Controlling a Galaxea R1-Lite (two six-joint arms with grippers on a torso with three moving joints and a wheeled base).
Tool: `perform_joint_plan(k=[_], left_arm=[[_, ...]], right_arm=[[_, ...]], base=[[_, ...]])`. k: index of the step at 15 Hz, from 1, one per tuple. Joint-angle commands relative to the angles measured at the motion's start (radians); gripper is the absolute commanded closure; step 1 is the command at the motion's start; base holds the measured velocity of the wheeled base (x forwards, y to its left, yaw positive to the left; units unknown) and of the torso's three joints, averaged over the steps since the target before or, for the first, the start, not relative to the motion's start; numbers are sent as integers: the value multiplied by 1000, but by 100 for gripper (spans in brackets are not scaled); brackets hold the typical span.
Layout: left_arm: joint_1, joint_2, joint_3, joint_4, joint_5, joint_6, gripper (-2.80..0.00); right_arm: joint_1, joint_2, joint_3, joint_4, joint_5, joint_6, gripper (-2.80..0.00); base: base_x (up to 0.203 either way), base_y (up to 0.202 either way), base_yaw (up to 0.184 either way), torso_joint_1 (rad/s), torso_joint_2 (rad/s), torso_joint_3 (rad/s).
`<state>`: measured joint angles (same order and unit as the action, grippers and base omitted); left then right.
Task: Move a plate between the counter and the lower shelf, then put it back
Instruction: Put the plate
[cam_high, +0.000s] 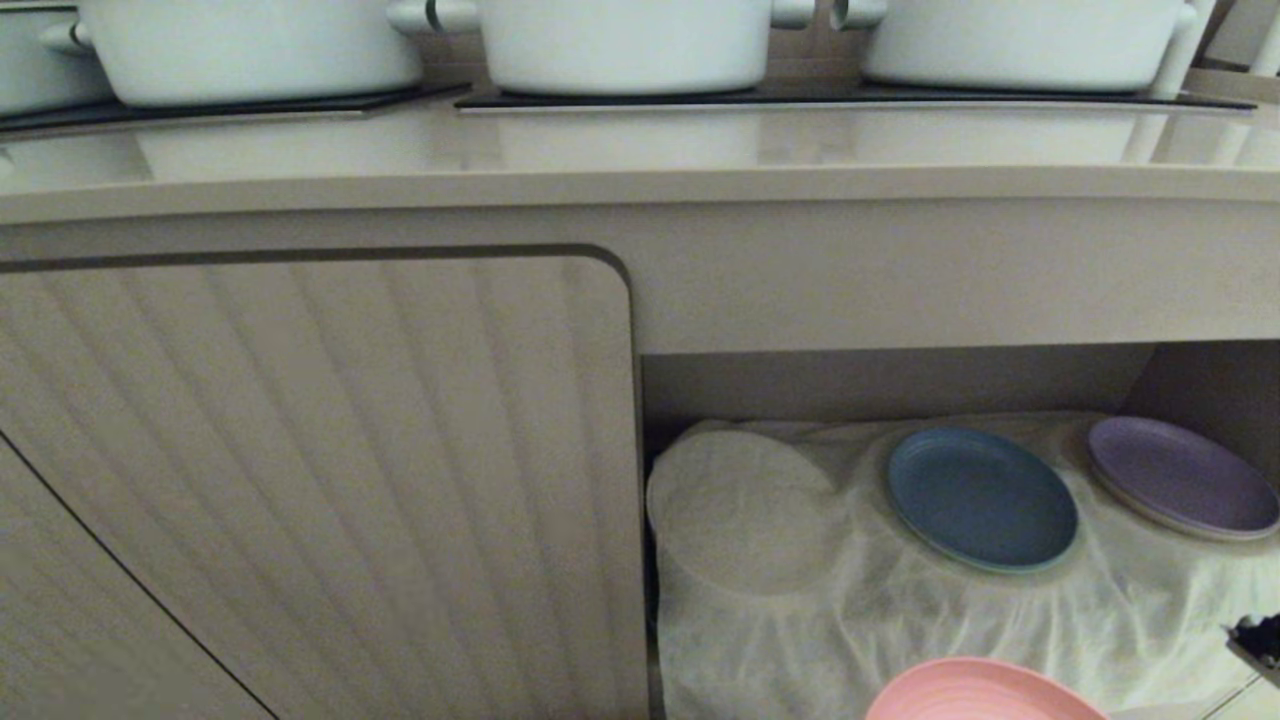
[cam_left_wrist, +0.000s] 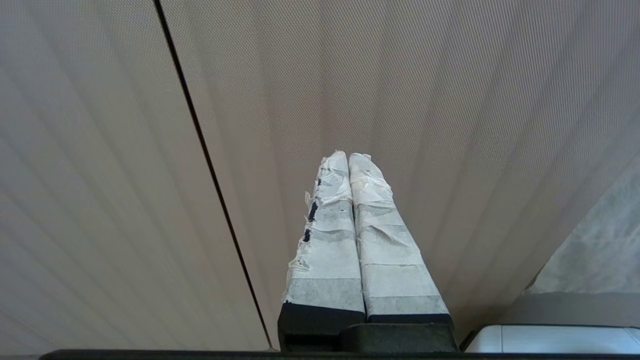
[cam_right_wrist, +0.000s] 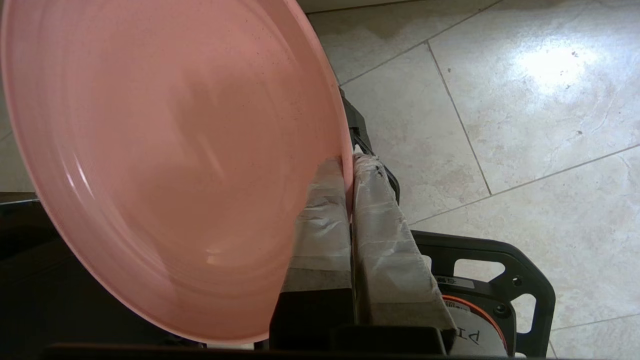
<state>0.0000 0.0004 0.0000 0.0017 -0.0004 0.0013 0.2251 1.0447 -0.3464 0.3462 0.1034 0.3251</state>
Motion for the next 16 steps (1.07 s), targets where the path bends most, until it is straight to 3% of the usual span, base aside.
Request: perform_joint_plan(k=[1, 8, 16], left_arm=[[0, 0, 0, 0, 0, 0, 0], [0, 0, 0, 0, 0, 0, 0], [0, 0, 0, 0, 0, 0, 0]], right_arm=[[0, 0, 1, 2, 1, 2, 0], [0, 1, 3, -1, 1, 3, 0], [-1, 5, 2, -1, 1, 2, 0]], base=[[0, 0, 0, 0, 0, 0], [-1, -12, -1, 1, 0, 0], [0, -188, 2, 1, 1, 4]])
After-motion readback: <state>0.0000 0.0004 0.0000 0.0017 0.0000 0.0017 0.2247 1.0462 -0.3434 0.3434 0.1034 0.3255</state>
